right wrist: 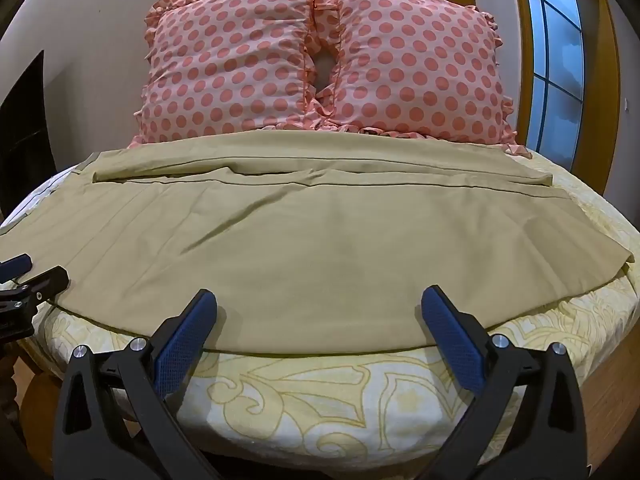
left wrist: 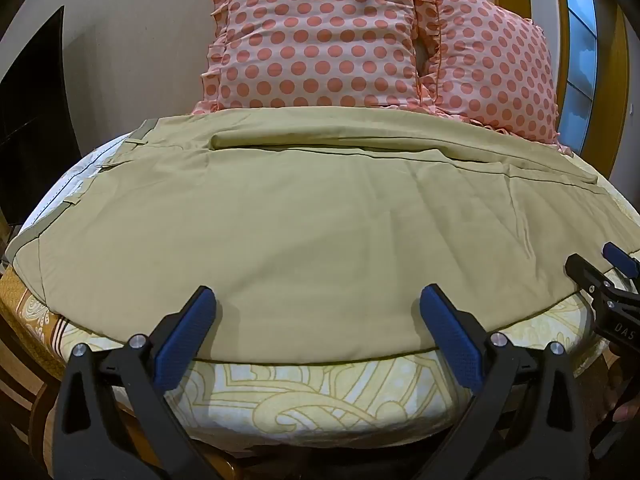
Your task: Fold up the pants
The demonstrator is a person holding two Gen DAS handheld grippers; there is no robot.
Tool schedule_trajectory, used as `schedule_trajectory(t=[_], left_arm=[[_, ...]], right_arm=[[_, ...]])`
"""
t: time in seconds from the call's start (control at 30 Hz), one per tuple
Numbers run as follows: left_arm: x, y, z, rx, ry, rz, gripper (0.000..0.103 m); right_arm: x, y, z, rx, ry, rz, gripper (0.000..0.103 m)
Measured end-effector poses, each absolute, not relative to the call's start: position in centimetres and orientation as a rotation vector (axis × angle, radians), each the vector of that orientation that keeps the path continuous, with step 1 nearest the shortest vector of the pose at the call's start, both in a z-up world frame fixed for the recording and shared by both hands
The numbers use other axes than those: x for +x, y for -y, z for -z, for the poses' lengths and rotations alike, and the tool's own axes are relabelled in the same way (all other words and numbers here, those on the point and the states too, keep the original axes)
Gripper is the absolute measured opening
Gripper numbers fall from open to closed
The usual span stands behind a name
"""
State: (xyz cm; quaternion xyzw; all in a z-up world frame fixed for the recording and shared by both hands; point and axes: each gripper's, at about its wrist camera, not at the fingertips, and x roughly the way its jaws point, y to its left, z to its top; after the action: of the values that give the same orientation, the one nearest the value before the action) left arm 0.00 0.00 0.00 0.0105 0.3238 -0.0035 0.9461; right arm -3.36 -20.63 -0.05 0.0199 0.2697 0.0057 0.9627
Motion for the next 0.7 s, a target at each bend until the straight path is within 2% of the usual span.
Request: schedule_trajectory(t=[0.7], left_arm=[[0.02, 0.02, -0.03, 0.022, -0.658, 0.007, 0.101]], right_arm=[[-3.43, 20.6, 0.03, 0.043, -0.541, -0.011, 0.102]])
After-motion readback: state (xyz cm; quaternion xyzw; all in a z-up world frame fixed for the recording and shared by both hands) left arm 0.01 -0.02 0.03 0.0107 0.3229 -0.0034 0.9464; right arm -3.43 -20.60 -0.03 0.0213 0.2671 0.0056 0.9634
